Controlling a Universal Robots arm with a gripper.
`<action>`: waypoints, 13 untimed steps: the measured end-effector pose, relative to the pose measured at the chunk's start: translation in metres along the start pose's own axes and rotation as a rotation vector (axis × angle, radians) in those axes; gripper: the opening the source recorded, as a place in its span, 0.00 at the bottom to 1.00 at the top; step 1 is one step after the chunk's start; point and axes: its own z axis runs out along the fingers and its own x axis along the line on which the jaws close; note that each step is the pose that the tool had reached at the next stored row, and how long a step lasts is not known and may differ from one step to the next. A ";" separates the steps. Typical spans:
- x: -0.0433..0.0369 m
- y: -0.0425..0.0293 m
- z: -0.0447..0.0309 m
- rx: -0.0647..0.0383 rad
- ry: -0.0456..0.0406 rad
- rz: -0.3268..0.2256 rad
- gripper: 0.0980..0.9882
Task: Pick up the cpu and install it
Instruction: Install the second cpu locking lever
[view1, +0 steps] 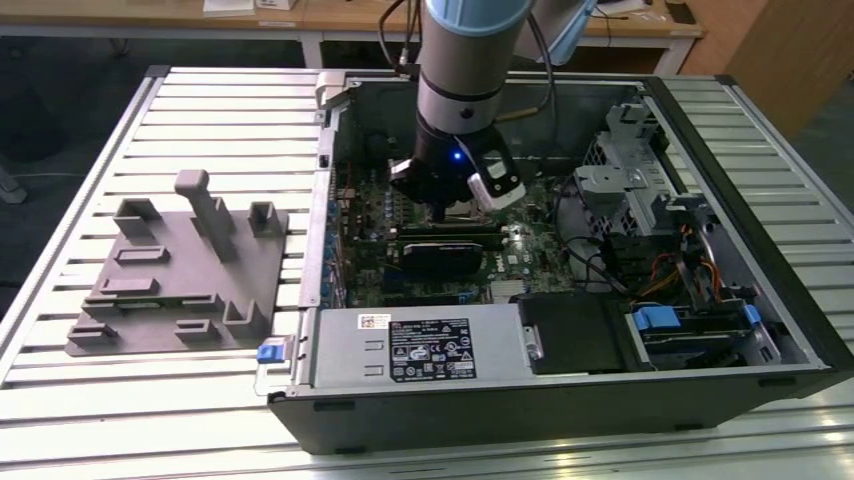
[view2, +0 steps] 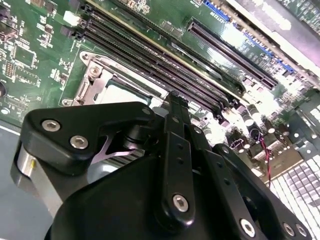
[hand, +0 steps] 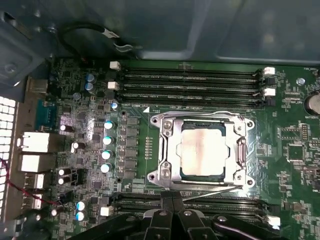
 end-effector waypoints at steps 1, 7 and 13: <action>0.0001 -0.0003 0.0014 -0.001 0.0001 0.000 0.01; 0.0005 -0.0019 0.0100 -0.010 0.0000 0.000 0.01; 0.0019 -0.0096 0.0114 -0.048 -0.0009 -0.001 0.01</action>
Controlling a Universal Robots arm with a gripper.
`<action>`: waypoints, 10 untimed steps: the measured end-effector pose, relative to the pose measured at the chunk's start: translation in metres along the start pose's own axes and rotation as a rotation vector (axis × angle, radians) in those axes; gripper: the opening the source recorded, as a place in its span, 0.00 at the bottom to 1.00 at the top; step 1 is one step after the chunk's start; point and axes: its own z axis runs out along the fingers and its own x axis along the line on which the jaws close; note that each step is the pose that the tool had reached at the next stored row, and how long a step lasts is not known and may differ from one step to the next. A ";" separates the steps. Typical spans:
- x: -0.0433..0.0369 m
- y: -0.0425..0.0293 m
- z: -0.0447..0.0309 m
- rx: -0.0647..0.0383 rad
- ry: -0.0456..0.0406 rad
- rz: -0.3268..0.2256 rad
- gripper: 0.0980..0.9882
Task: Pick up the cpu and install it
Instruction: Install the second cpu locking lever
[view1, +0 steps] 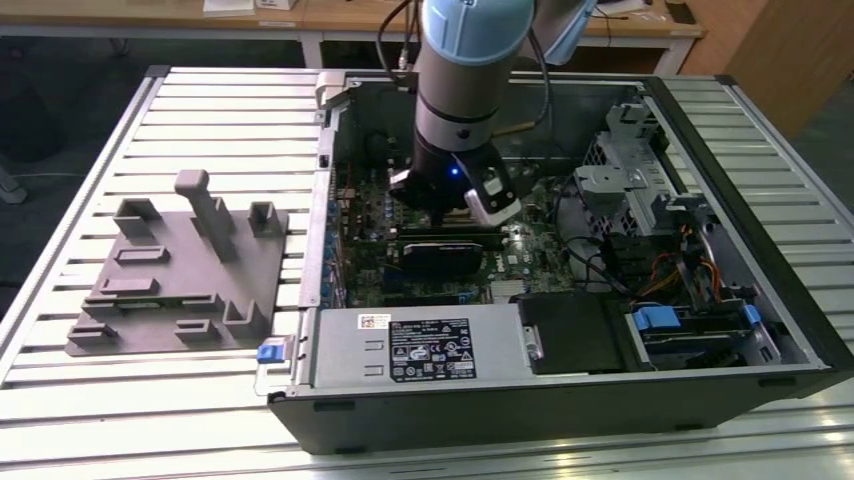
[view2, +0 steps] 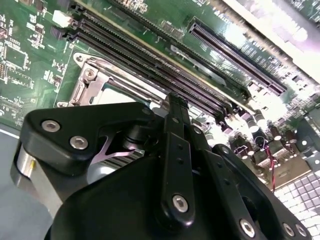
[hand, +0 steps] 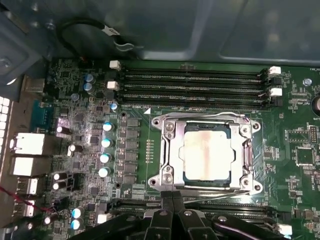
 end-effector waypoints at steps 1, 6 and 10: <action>0.0004 -0.0015 -0.0002 -0.003 0.0000 0.000 0.01; 0.0042 -0.0061 -0.0001 -0.018 -0.0003 0.000 0.01; 0.0055 -0.0070 0.0029 -0.035 -0.0007 -0.001 0.01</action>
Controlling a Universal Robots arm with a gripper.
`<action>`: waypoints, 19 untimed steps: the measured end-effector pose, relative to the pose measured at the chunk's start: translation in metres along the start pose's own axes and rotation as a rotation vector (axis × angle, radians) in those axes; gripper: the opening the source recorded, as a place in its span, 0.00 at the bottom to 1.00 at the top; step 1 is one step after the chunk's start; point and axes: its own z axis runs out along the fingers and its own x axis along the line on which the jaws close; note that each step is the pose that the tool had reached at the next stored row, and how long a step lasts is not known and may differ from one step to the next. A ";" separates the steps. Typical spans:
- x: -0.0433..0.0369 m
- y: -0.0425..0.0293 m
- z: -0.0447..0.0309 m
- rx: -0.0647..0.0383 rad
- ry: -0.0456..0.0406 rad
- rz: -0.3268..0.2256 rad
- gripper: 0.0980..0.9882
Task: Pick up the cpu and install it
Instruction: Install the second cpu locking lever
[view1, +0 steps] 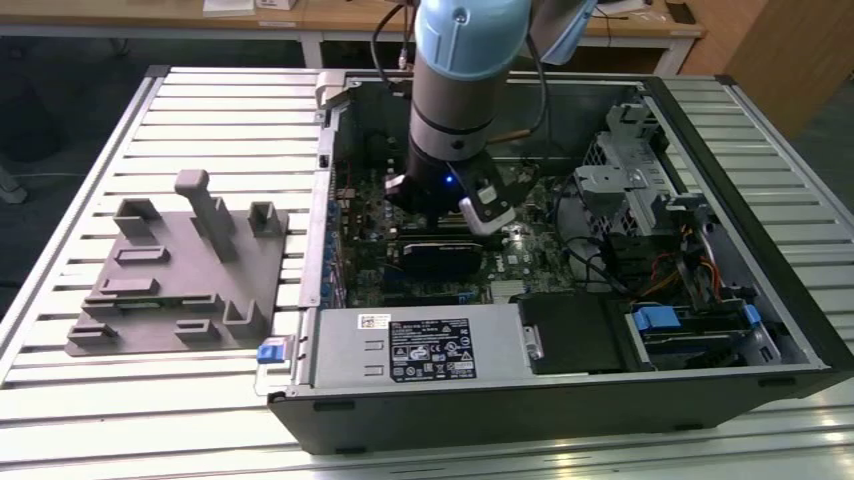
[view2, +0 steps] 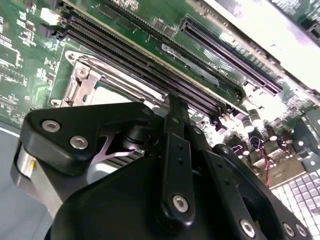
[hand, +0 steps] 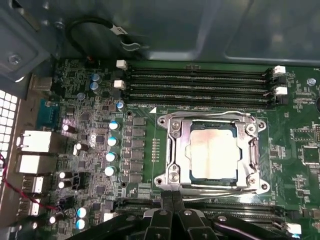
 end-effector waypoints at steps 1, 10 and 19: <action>0.0002 -0.0003 0.0011 -0.003 -0.0001 0.000 0.01; 0.0049 -0.0021 0.0076 -0.033 -0.0005 -0.001 0.01; 0.0060 -0.0030 0.0125 -0.071 -0.0015 -0.001 0.01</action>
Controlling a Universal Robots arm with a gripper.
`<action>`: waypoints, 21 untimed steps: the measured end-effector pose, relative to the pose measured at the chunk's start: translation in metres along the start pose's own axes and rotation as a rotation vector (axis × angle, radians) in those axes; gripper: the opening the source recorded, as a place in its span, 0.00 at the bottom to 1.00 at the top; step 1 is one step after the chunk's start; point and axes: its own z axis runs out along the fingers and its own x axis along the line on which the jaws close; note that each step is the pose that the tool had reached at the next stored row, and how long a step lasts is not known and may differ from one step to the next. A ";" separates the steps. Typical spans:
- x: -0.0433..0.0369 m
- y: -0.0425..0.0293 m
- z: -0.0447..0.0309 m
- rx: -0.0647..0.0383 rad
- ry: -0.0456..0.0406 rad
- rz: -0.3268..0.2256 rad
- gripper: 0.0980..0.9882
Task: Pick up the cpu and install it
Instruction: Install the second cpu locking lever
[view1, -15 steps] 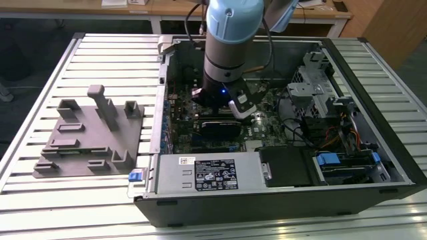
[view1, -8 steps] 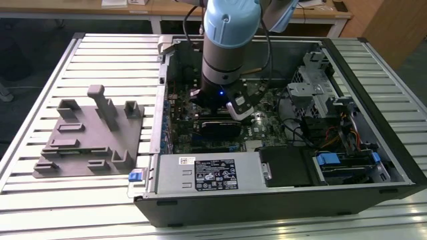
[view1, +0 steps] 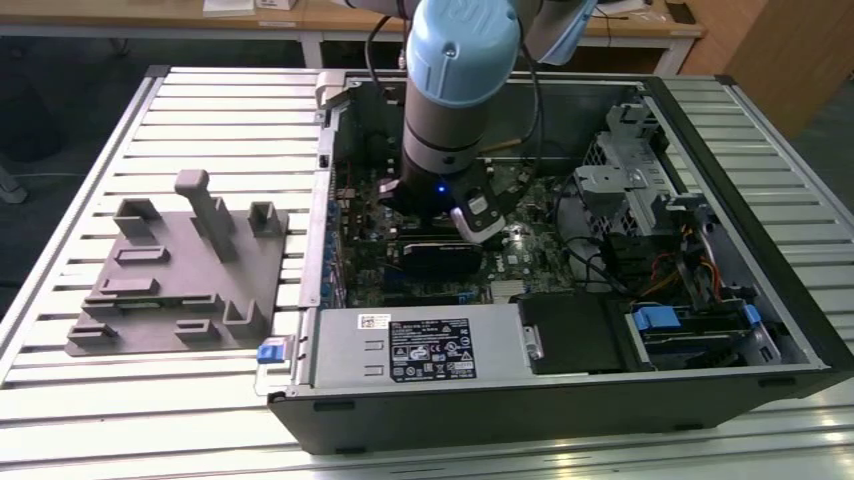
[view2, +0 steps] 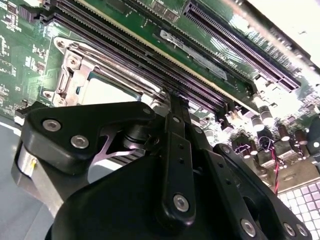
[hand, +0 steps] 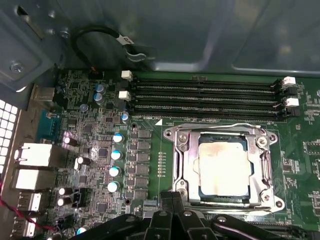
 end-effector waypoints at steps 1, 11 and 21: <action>0.0002 -0.0001 0.0005 -0.003 -0.0001 0.000 0.01; 0.0029 0.0005 -0.0012 -0.014 -0.0003 0.000 0.01; 0.0030 0.0020 -0.0065 -0.014 -0.0003 0.000 0.01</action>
